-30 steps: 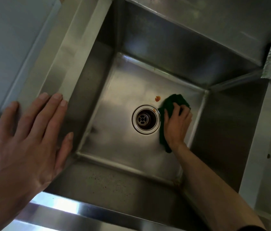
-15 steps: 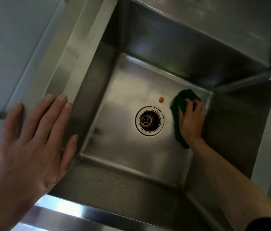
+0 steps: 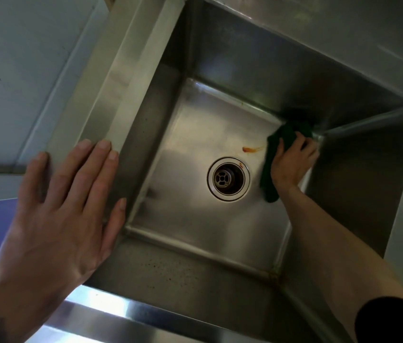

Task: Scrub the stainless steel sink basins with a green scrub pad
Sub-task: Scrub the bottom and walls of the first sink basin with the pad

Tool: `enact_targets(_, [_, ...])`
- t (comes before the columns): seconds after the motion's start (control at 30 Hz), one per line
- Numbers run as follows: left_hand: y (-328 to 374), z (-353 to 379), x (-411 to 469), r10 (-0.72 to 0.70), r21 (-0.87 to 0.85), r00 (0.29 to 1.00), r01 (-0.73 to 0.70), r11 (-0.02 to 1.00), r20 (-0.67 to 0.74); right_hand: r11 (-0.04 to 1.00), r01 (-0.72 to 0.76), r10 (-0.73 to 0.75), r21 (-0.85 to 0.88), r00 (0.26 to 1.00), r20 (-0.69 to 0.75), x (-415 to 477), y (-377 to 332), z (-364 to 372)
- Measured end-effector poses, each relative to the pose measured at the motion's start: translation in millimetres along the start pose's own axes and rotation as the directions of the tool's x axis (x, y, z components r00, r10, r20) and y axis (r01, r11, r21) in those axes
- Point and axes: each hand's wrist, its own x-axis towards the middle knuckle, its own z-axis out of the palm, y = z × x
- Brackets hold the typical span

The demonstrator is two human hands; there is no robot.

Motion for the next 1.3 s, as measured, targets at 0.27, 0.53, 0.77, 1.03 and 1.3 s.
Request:
enact_targets(0.27, [-46.3, 49.1, -20.2, 0.016, 0.106, 1.000, -0.015, 0.994, -0.009, 0.872, 0.473, -0.486, 0.126, 0.868, 0.101, -25.0, -25.4, 5.5])
enact_targets(0.53, [-46.5, 58.5, -20.6, 0.020, 0.108, 0.999, -0.015, 0.994, -0.049, 0.962, 0.245, -0.255, 0.119, 0.963, 0.083, -51.9, -39.6, 5.5])
enact_targets(0.77, [-36.8, 48.8, -15.9, 0.026, 0.052, 0.997, -0.022, 0.998, -0.071, 0.952, 0.265, -0.282, 0.154, 0.954, 0.101, -55.4, 0.7, -1.0])
enact_targets(1.03, [-33.2, 44.9, -13.6, 0.052, 0.094, 0.994, -0.043, 0.995, -0.093, 0.942, 0.299, -0.321, 0.154, 0.936, 0.145, -72.7, -12.5, 0.8])
enact_targets(1.3, [-32.2, 43.9, -12.6, 0.034, 0.073, 0.995, -0.027, 0.997, -0.092, 0.956, 0.255, -0.273, 0.144, 0.955, 0.119, -80.4, -6.3, 0.8])
